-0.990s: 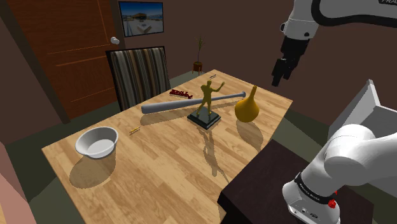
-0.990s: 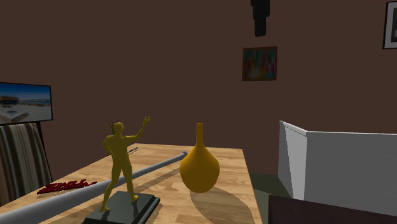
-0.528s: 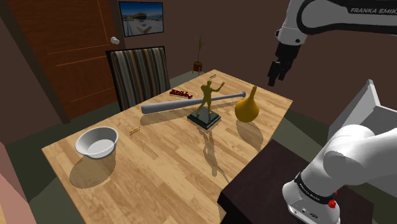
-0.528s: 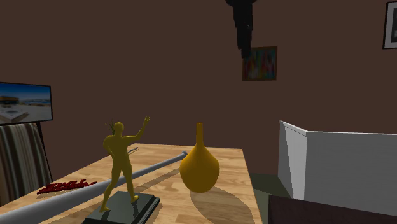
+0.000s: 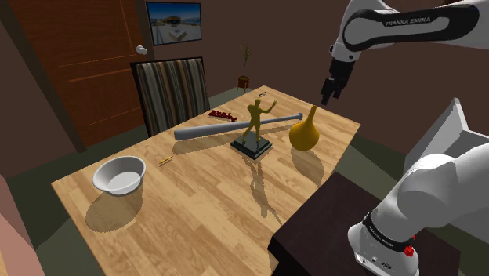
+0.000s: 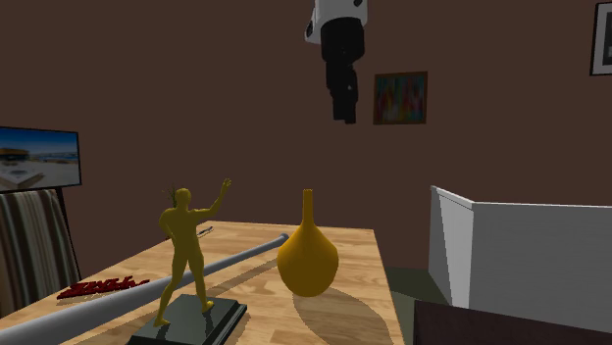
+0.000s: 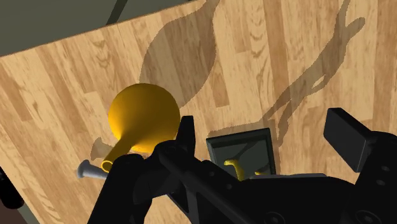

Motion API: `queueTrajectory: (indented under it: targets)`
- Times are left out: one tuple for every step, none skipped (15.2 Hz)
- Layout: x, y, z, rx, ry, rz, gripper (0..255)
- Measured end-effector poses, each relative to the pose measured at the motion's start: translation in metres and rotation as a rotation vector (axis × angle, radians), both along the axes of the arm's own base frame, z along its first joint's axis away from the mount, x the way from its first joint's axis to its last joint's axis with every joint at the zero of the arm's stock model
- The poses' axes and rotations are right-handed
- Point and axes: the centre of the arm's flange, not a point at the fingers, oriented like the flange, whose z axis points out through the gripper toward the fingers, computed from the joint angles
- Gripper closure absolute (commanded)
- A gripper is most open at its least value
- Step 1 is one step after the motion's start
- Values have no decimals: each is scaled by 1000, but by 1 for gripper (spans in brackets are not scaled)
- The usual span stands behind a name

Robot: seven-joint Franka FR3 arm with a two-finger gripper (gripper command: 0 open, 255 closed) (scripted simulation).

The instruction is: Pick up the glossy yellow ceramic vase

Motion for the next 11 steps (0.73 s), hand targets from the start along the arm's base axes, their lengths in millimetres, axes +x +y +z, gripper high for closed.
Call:
queueTrajectory:
  targets:
    - [7, -10, -7, 1, 0, 0, 0]
    - [11, -20, -12, 3, 0, 0, 0]
    - [17, -31, -17, 4, -1, -1, 0]
    - [22, -40, -24, 6, -1, -1, 0]
    - [27, -49, -31, 8, -1, -2, 0]
    - [35, -59, -36, 9, -2, -2, 0]
    - [43, -68, -40, 11, -2, -2, 0]
    - [47, -79, -48, 12, -2, -3, 0]
    - [55, -90, -54, 13, -2, -3, 0]
    - [62, -102, -63, 14, -2, -4, 0]
    - [70, -113, -68, 15, -2, -4, 0]
